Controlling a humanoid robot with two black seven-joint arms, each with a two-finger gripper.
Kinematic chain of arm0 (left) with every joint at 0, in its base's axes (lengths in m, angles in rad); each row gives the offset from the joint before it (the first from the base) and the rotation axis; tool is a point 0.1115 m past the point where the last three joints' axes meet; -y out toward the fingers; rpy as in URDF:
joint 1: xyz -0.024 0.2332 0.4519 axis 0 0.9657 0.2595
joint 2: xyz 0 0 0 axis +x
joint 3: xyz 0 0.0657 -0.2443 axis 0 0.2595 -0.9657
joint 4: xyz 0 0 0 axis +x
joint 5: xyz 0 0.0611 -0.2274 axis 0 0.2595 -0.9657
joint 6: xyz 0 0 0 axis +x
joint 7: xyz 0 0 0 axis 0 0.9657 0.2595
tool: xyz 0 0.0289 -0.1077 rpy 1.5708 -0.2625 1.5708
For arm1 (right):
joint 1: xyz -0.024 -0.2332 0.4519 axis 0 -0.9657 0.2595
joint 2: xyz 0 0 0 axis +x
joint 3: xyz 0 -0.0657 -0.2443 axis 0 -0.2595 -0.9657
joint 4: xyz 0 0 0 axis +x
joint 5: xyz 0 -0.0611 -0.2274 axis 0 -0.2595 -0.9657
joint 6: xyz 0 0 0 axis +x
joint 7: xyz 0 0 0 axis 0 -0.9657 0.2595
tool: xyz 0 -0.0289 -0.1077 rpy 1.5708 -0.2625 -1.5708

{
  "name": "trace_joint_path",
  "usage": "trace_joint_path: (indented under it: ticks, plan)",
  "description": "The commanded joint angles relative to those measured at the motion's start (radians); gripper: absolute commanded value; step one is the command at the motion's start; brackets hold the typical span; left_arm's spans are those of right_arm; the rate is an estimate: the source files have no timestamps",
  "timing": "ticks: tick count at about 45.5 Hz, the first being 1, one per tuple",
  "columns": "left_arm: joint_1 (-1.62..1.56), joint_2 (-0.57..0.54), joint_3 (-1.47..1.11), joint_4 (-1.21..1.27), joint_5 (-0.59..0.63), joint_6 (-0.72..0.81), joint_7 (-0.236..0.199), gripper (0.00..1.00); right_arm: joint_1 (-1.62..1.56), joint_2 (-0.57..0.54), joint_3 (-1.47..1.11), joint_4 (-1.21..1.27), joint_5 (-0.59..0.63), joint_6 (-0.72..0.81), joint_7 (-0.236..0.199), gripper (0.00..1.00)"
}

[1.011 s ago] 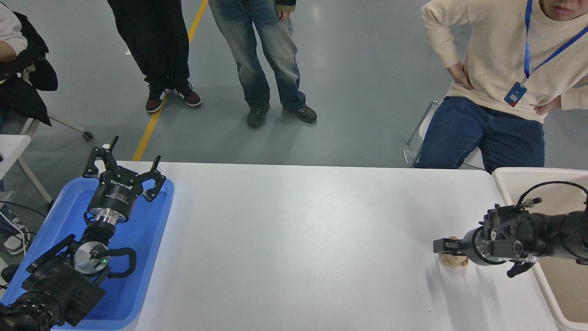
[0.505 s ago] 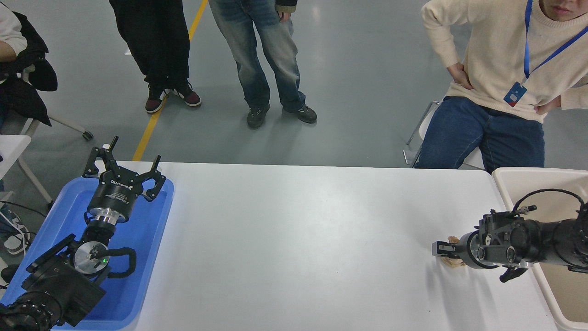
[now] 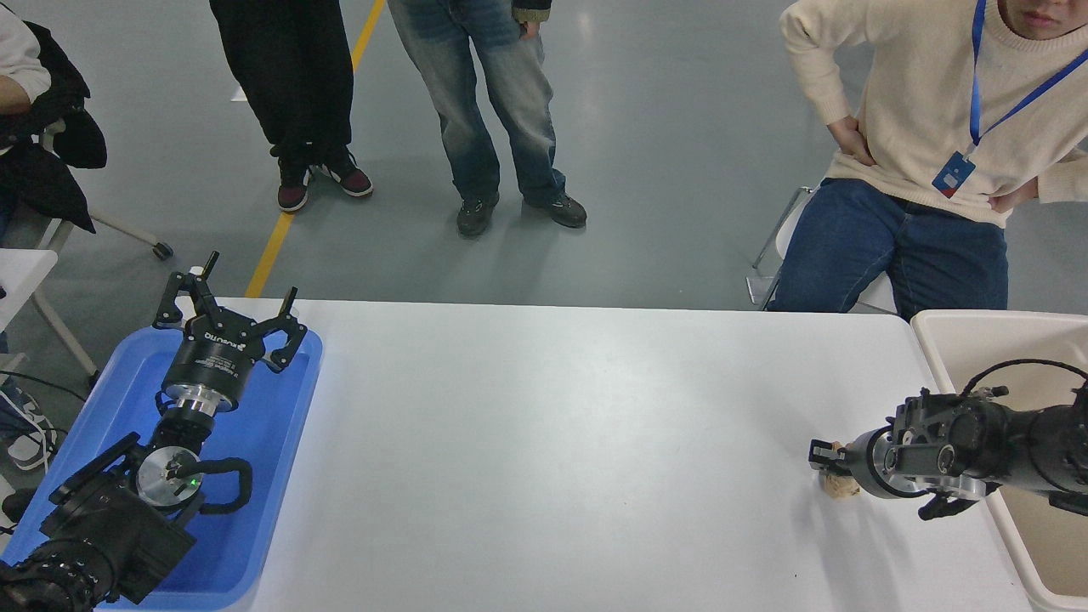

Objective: Pick up paper ball place in dustbin

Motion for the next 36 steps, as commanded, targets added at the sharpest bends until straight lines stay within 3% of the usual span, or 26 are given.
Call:
trace_joint_path:
  ticks: [1,13,26,36]
  plan:
    - [0.0,0.0,0.0,-0.001,0.0,0.0,0.001,1.0,0.131,-0.083,-0.018,0.188,-0.001,0.014,0.0,0.0]
    - [0.0,0.0,0.0,-0.001,0.0,0.0,0.001,1.0,0.418,-0.155,-0.131,0.501,-0.105,0.106,0.002,0.0]
    - [0.0,0.0,0.0,-0.001,0.0,0.0,0.001,1.0,0.75,-0.181,-0.168,0.645,-0.107,0.405,0.002,0.0]
    - [0.0,0.0,0.001,-0.001,0.0,0.0,0.001,1.0,0.97,-0.216,-0.167,0.742,-0.107,0.513,0.002,0.0]
